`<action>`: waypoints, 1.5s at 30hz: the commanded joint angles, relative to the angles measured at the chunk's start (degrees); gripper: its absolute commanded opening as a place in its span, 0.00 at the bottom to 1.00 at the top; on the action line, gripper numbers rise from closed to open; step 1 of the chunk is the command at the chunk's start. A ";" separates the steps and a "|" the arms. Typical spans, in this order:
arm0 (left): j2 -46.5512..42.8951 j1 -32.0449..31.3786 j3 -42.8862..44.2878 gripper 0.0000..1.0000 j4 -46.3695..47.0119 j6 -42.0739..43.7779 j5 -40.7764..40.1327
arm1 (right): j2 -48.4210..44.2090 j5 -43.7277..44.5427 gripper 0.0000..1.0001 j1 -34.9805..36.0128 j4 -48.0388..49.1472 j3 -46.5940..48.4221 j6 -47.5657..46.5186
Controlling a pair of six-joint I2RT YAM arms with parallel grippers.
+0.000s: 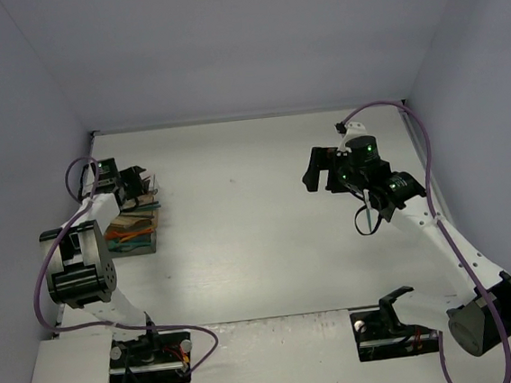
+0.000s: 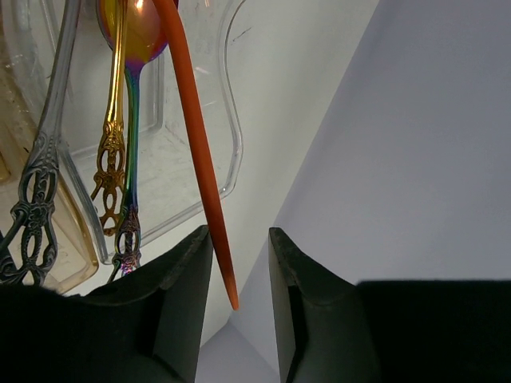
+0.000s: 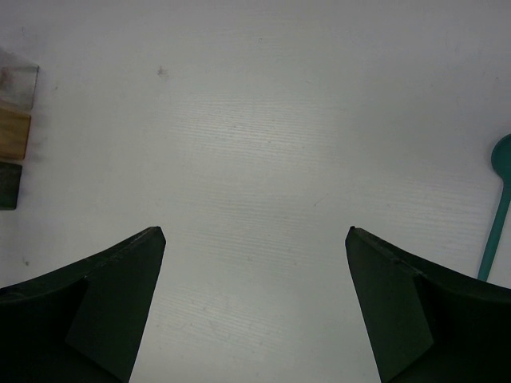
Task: Sort the eating utensils into containers
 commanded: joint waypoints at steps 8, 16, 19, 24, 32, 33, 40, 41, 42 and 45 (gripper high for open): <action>-1.53 2.45 2.45 0.45 2.21 3.31 2.74 | -1.74 2.93 0.95 0.02 1.64 -0.34 -1.15; -7.21 2.45 5.05 0.67 -5.07 8.59 2.74 | -1.91 6.21 0.95 -0.63 0.82 -0.14 -1.56; -11.34 2.45 6.38 0.71 -8.17 13.71 2.06 | -1.74 10.69 0.96 -1.59 -0.07 -0.58 -1.58; -18.93 0.79 8.85 0.72 -15.11 27.66 1.18 | -0.24 12.49 0.97 -5.77 -1.40 -1.68 -0.79; -30.90 -13.95 7.58 0.72 -22.47 54.01 -1.17 | 7.07 8.75 0.97 -14.65 -1.96 -5.31 3.02; -32.70 -16.32 6.89 0.72 -22.70 56.68 -2.23 | 8.30 8.06 0.97 -16.31 -1.95 -5.42 3.71; -43.02 -20.75 1.28 0.72 -26.93 67.55 -1.32 | 18.72 4.85 0.94 -23.35 -1.71 -2.31 6.73; -44.07 -20.83 0.61 0.72 -27.73 68.09 -0.74 | 21.07 5.38 0.93 -23.75 -1.45 -1.23 6.93; -45.81 -20.84 -0.70 0.72 -27.75 68.83 0.30 | 22.69 5.83 0.92 -23.98 -1.08 -0.52 6.95; -48.65 -20.75 -2.55 0.72 -28.18 70.22 2.63 | 27.14 6.59 0.89 -25.06 -0.02 0.97 7.10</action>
